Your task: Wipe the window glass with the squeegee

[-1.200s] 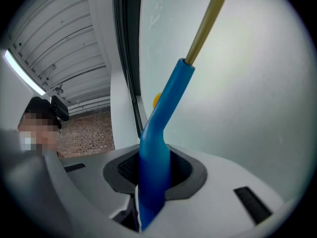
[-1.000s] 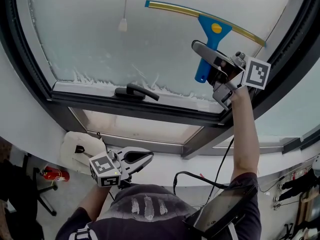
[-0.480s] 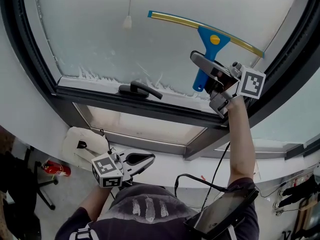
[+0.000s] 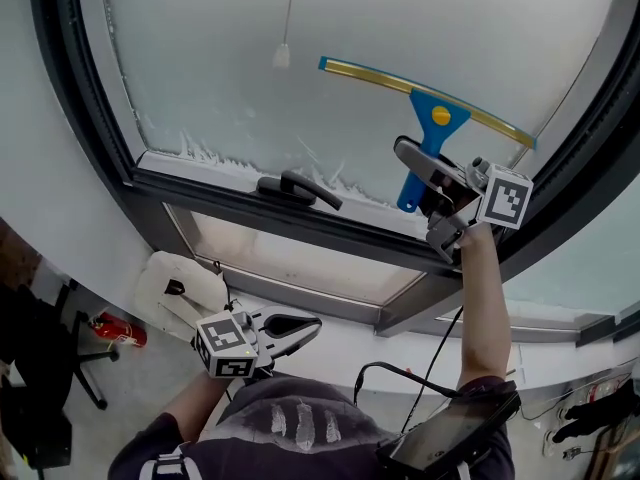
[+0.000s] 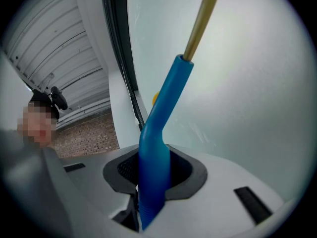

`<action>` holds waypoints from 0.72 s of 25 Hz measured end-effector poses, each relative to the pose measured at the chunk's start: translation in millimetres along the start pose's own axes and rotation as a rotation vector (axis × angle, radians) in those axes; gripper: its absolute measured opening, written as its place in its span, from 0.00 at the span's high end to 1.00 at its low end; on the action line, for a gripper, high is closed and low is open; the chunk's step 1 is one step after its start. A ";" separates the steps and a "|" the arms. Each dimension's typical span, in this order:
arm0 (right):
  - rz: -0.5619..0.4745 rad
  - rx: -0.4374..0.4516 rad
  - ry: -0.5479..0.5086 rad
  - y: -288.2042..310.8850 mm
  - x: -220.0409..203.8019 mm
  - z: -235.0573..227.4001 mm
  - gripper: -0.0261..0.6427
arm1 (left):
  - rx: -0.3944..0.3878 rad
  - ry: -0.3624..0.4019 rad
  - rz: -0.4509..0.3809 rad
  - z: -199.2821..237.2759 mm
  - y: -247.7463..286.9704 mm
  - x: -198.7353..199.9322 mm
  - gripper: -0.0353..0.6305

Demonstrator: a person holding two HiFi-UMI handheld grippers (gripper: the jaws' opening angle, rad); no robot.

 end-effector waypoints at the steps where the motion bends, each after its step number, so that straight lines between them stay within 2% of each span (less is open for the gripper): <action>1: 0.002 0.001 0.004 -0.5 -3.1 -1.3 0.83 | 0.001 0.000 0.001 0.1 0.7 -0.5 0.94; 14: 0.029 0.024 0.051 -0.9 -31.2 -9.8 0.83 | 0.037 -0.003 0.008 -4.0 8.4 -0.7 0.94; 18: 0.055 0.020 0.051 -4.0 -39.9 -14.9 0.83 | 0.025 -0.005 0.014 -9.5 17.1 -5.5 0.94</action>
Point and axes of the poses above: the fingertips, and each gripper's own axes: y forward along the fingers, z to its left, x out of its top, the point moved 2 cm from there along -y, backward along the fingers, and after that the axes turned 5 degrees about z, right-handed, at the moved point
